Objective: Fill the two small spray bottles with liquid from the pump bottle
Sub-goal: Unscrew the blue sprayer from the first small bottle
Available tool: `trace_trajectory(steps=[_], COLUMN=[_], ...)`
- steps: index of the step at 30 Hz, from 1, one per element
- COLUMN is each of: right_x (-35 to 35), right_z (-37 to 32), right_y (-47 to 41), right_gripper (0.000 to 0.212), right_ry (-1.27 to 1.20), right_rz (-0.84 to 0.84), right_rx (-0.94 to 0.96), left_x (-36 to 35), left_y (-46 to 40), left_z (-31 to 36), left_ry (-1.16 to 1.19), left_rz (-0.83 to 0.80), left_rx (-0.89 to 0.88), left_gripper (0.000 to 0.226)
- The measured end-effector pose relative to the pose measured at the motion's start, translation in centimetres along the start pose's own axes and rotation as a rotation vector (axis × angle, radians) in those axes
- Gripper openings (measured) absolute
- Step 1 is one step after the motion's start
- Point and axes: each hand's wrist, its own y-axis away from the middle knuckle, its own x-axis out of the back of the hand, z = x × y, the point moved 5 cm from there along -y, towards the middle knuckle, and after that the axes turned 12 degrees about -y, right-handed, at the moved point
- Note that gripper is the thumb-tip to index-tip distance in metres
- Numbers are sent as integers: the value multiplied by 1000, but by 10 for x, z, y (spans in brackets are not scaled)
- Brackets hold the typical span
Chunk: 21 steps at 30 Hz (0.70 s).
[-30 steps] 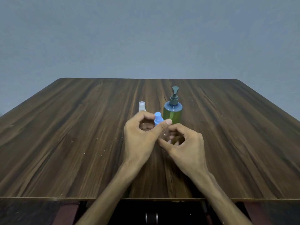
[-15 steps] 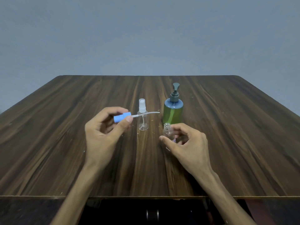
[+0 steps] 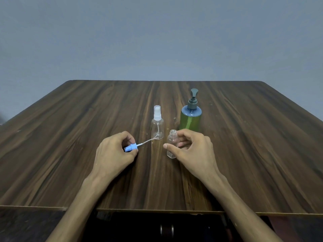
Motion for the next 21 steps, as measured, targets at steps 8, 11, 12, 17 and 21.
trace_trajectory(steps=[8,11,12,17,21], right_x=[-4,-5,-4,-4,-4], right_z=[1,0,0,0,1], right_y=[2,3,4,7,7], right_gripper=[36,37,35,29,28], right_ry=[41,47,43,44,44], right_rz=[-1,-6,-3,-15,-20], right_rx=[17,19,18,12,19], left_x=[1,1,0,-4,-6], left_y=[8,9,9,11,15], left_z=[4,8,9,12,6], left_ry=[23,19,16,20,51], left_rz=[2,29,29,-10,-69], left_rx=[-115,-186,-202,-203,-161], left_gripper=[39,44,44,38,33])
